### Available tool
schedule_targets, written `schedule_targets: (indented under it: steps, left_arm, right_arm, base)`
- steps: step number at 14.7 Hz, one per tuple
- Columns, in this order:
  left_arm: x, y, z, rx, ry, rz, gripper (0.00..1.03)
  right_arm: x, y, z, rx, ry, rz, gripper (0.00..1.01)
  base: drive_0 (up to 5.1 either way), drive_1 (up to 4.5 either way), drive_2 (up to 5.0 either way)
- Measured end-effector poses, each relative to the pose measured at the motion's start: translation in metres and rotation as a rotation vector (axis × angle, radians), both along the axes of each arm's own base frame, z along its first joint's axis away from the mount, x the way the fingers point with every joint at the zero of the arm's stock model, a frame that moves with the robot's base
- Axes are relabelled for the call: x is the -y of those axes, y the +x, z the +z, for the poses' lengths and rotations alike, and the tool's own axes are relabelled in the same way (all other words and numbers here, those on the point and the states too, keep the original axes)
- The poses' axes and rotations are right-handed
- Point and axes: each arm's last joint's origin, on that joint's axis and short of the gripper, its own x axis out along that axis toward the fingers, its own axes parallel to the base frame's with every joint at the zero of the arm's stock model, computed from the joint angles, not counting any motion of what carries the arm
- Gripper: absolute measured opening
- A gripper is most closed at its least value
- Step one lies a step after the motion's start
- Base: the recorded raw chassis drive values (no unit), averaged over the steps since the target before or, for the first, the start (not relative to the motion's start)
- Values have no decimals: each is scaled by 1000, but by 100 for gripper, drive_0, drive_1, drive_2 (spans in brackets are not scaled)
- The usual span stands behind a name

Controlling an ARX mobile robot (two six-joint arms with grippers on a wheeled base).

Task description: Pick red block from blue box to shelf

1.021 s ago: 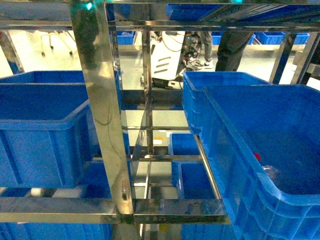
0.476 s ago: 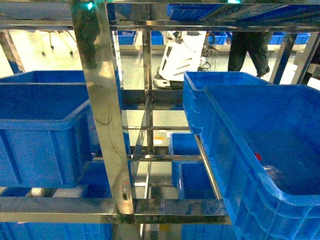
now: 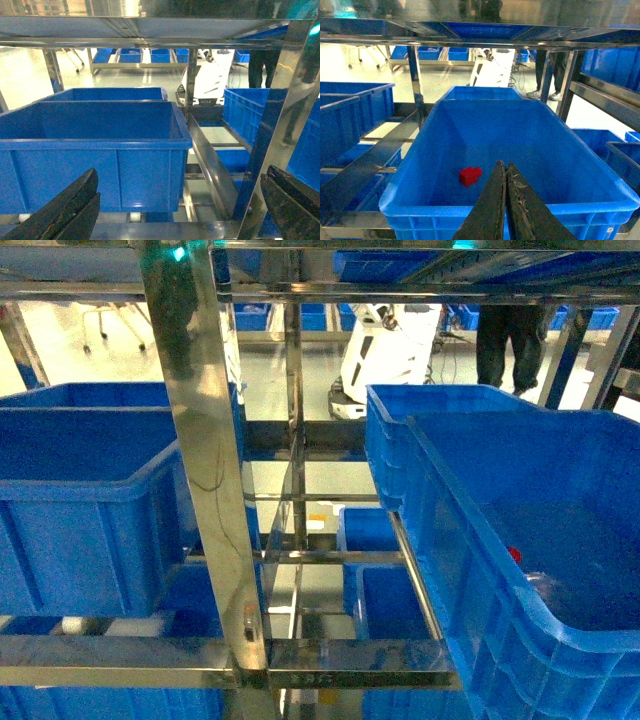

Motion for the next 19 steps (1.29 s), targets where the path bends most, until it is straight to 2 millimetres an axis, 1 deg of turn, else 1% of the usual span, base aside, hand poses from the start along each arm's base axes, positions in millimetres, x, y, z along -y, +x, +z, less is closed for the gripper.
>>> schedule_targets:
  steps: [1, 4, 5, 6, 7, 8, 9, 10, 11, 19]
  left_arm:
    - [0, 0, 0, 0, 0, 0, 98]
    - [0, 0, 0, 0, 0, 0, 98]
    - [0, 0, 0, 0, 0, 0, 98]
    - [0, 0, 0, 0, 0, 0, 98]
    - [0, 0, 0, 0, 0, 0, 98]
    - [0, 0, 0, 0, 0, 0, 98]
    - [0, 0, 0, 0, 0, 0, 98]
    - [0, 0, 0, 0, 0, 0, 98]
    - [0, 0, 0, 0, 0, 0, 98]
    - [0, 0, 0, 0, 0, 0, 98]
  right_arm:
    - [0, 0, 0, 0, 0, 0, 10]
    - [0, 0, 0, 0, 0, 0, 49]
    - [0, 0, 0, 0, 0, 0, 60]
    - [0, 0, 0, 0, 0, 0, 69]
    - [0, 0, 0, 0, 0, 0, 73]
    - [0, 0, 0, 0, 0, 0, 80]
    - [0, 0, 0, 0, 0, 0, 93]
    - [0, 0, 0, 0, 0, 0, 100]
    - [0, 0, 0, 0, 0, 0, 97]
    - [0, 0, 0, 0, 0, 0, 98]
  base:
    - [0, 0, 0]
    - [0, 0, 0]
    - [0, 0, 0]
    - [0, 0, 0]
    - [0, 0, 0]
    - [0, 0, 0]
    - [0, 0, 0]
    - [0, 0, 0]
    - [0, 0, 0]
    - [0, 0, 0]
